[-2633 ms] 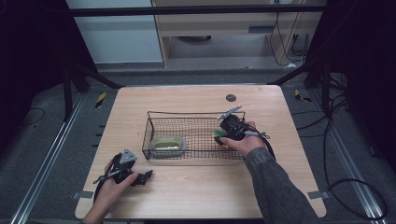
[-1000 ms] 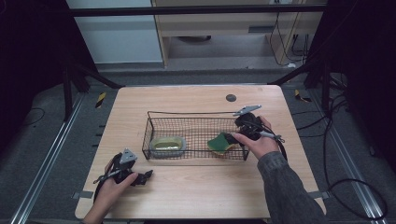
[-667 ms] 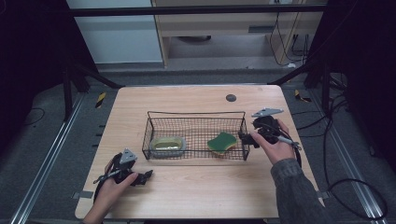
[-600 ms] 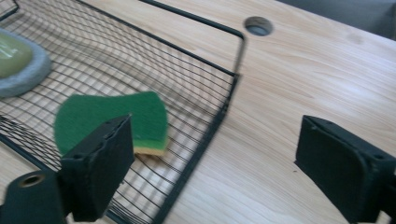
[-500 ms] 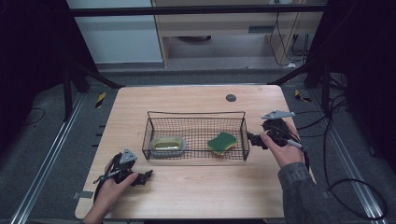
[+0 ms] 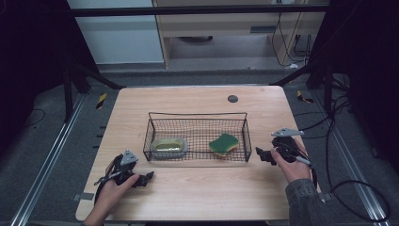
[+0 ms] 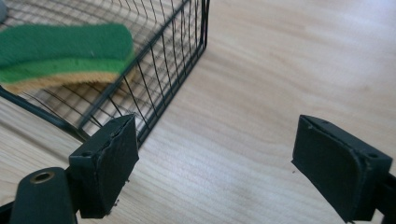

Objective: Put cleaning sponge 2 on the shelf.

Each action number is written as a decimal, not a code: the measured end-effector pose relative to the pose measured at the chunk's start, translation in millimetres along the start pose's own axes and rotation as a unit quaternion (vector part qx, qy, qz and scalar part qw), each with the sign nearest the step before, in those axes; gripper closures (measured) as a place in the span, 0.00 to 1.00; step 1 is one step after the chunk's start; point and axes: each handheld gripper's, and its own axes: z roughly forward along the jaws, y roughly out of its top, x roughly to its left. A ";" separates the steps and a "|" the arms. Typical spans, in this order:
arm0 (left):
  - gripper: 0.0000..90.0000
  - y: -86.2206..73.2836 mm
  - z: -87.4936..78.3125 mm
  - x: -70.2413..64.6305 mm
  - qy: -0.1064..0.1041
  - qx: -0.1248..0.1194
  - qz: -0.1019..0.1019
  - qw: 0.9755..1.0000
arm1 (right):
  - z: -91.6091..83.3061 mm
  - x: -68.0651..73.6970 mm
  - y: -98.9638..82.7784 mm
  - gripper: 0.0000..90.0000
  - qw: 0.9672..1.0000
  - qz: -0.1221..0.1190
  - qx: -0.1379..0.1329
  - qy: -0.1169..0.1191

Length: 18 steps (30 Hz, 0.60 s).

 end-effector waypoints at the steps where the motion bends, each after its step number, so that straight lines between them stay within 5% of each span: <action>1: 0.00 0.0 0.0 0.1 0.000 0.000 0.000 1.000 | 3.1 -0.2 -2.8 0.16 1.000 0.004 0.002 0.002; 18: 0.00 0.1 0.1 0.8 -0.001 0.000 0.000 1.000 | 44.0 -18.2 -12.6 0.13 0.998 0.057 0.020 -0.030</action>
